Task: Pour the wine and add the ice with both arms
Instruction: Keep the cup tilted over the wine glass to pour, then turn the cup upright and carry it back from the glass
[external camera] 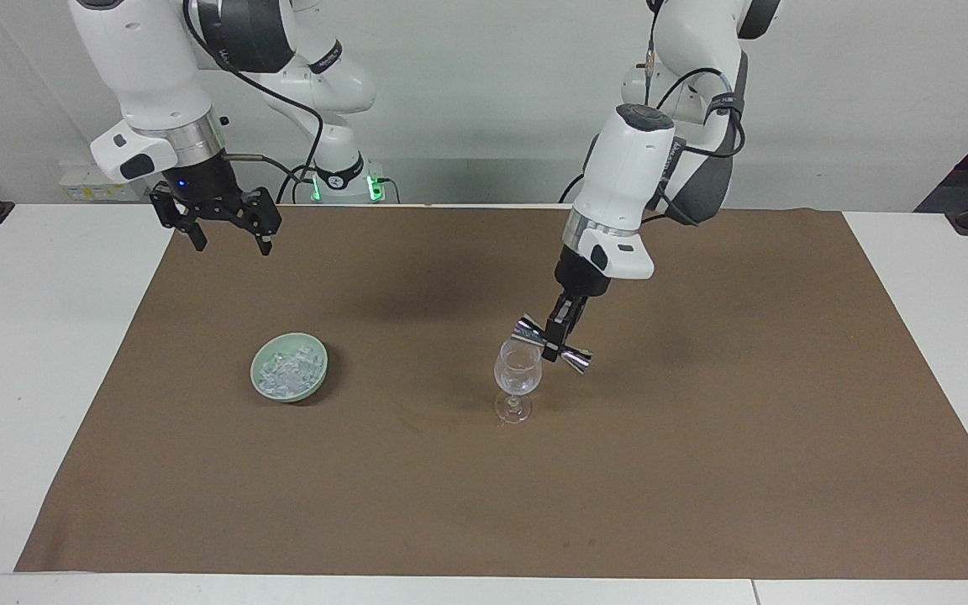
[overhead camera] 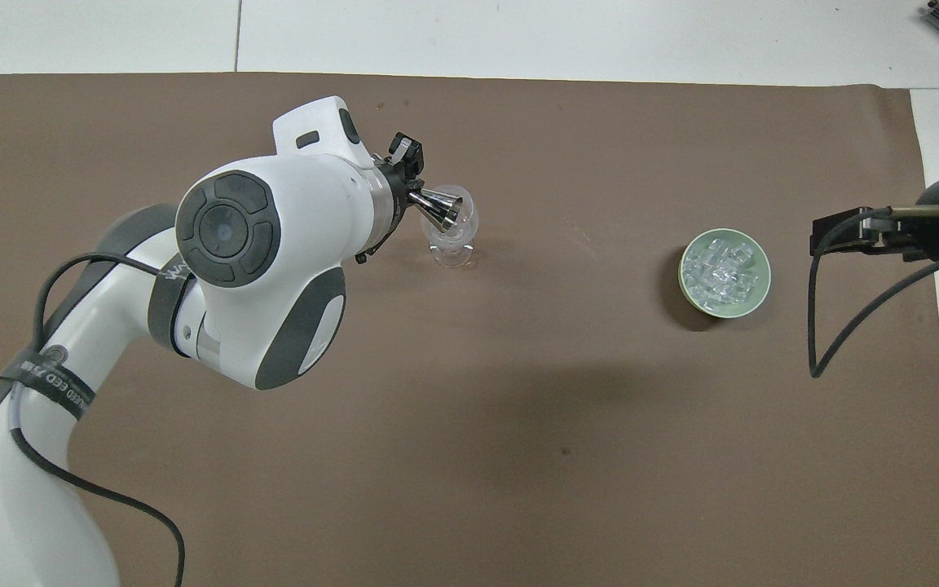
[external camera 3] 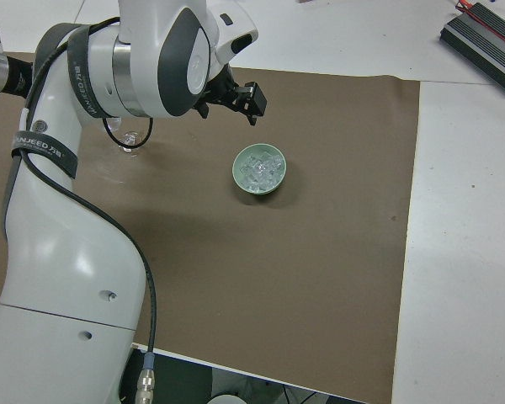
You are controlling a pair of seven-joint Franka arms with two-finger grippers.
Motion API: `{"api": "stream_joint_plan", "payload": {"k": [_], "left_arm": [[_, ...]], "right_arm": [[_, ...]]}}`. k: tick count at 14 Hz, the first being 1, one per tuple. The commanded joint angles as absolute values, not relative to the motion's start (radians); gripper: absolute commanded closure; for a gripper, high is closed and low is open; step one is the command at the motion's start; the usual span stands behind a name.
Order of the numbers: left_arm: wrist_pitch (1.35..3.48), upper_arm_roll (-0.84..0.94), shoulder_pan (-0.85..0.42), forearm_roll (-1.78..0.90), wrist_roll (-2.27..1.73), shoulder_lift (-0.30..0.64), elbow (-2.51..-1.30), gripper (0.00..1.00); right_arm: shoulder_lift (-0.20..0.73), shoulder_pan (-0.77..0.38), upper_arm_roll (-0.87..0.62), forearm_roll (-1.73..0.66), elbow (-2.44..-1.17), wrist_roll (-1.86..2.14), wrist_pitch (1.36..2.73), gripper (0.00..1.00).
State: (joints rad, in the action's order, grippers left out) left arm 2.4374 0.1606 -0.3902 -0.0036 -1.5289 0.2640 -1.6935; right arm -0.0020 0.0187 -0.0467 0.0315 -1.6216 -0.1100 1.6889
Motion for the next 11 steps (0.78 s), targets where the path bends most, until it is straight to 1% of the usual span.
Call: {"api": "stream_joint_plan", "payload": {"k": [1,4,6,9,11], "left_arm": [[2.411,0.141,-0.413,0.015,-1.558,0.268,-1.671,1.00],[2.413,0.143,-0.410,0.006,-1.577,0.268,-1.667,1.00],[2.428,0.143,-0.400,-0.047,-1.646,0.270,-1.667,1.00],[2.430,0.140,-0.391,-0.197,-1.678,0.270,-1.672,1.00],[2.437,0.141,-0.351,-0.329,-1.681,0.276,-1.671,1.00]], "right_arm": [[0.000,0.025,-0.046,0.015,-1.618,-0.089,1.687,0.00],[0.000,0.025,-0.046,0.015,-1.618,-0.089,1.687,0.00],[0.000,0.025,-0.046,0.015,-1.618,-0.089,1.687,0.00],[0.000,0.025,-0.046,0.015,-1.618,-0.089,1.687,0.00],[0.000,0.025,-0.046,0.015,-1.618,-0.089,1.687,0.00]]}}
